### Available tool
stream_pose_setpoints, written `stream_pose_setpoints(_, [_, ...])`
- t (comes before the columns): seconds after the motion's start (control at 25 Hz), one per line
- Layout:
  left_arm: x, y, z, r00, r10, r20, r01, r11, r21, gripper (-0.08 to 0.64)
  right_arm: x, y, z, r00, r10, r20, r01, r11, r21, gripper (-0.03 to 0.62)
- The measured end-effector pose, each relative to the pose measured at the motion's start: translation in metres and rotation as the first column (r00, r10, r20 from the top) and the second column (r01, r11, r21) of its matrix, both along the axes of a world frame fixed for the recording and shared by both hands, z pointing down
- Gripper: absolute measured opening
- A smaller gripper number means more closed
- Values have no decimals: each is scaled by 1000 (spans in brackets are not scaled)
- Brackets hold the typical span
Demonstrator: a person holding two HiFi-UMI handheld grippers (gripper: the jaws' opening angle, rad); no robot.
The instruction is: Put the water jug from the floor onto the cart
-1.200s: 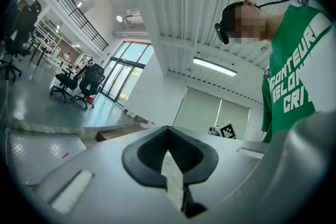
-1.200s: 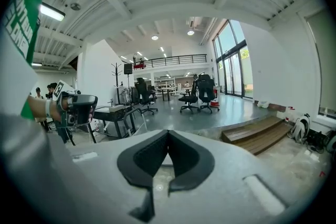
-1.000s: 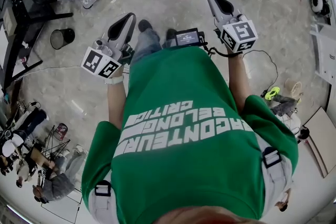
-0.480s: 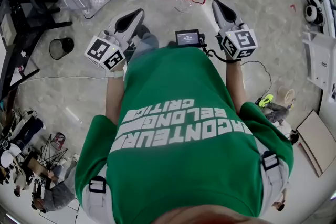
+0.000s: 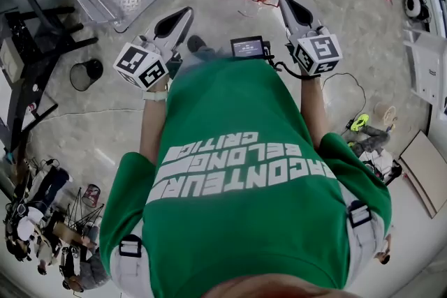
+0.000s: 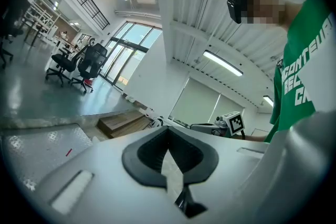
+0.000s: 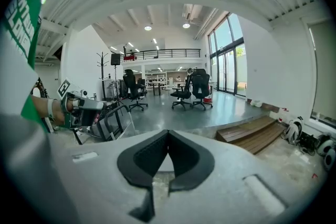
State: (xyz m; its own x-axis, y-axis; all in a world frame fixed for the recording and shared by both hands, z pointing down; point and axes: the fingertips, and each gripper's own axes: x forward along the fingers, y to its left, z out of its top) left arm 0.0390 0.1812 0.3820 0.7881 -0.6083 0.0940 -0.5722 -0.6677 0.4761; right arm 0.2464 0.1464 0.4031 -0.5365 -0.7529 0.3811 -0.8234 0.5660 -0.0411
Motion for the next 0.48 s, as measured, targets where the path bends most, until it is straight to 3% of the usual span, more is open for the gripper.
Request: stream_pose_setpoints(0.48, [-11, -42, 17, 999, 41, 34, -40, 999, -29, 17, -1, -29, 17, 997, 73, -12, -73, 996, -51, -6])
